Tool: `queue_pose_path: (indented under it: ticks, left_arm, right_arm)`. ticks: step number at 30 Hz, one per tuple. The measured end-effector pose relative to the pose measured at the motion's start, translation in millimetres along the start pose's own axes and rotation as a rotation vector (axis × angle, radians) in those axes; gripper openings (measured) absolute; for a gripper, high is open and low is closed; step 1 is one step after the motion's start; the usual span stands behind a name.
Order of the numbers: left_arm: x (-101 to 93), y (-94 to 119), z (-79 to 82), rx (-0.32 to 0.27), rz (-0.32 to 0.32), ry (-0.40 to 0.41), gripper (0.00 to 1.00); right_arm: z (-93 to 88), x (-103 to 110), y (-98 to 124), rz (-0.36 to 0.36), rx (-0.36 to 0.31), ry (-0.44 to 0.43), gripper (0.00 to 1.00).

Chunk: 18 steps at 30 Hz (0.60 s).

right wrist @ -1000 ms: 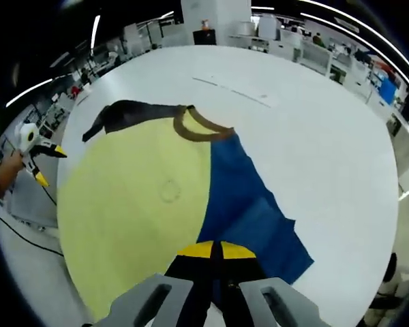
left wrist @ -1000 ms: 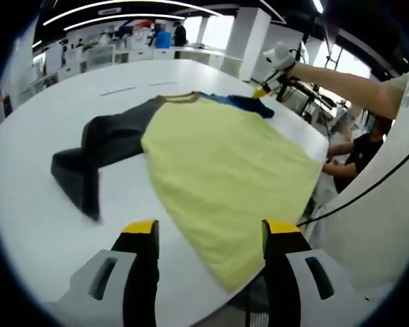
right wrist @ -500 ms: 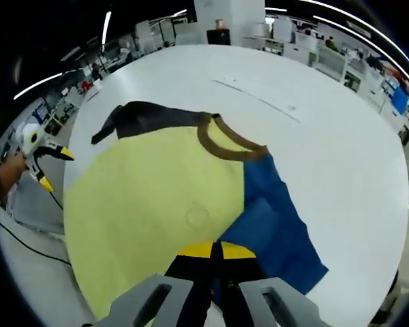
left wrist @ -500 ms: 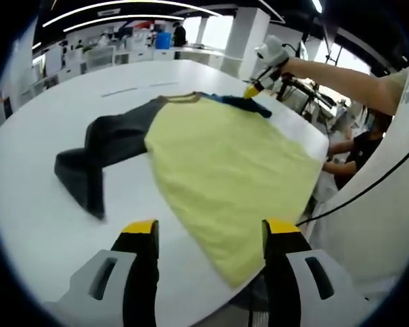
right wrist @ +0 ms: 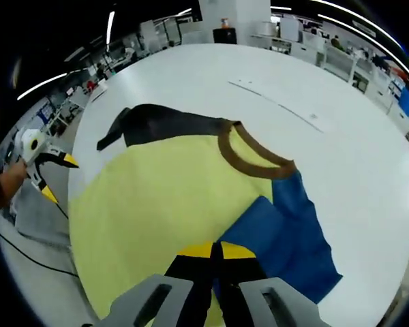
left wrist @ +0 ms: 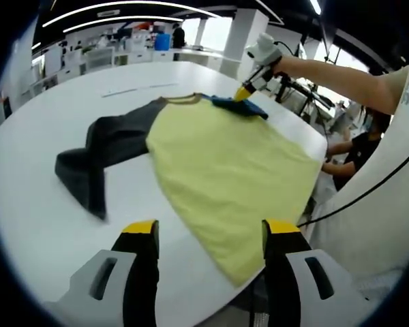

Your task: Fold the garment on the visible template until the final outline fits inside the template.

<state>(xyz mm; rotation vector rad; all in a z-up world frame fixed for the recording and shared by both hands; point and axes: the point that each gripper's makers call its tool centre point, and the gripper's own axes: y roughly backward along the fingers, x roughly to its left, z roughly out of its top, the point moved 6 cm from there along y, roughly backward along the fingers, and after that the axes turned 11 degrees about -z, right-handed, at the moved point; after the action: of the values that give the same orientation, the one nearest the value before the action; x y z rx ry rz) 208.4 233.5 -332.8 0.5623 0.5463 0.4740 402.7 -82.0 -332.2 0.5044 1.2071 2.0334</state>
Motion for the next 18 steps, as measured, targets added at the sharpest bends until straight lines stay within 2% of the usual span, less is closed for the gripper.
queue_pose_path:
  ticks: [11, 18]
  left_arm:
    - [5.9, 6.2, -3.6, -0.005, 0.001, 0.008, 0.58]
    - [8.1, 10.0, -1.7, -0.031, -0.002, 0.023, 0.58]
  right_arm:
    - [22.3, 17.0, -7.5, 0.025, -0.011, 0.016, 0.0]
    - [34.3, 28.9, -13.8, 0.035, -0.01, 0.029, 0.0]
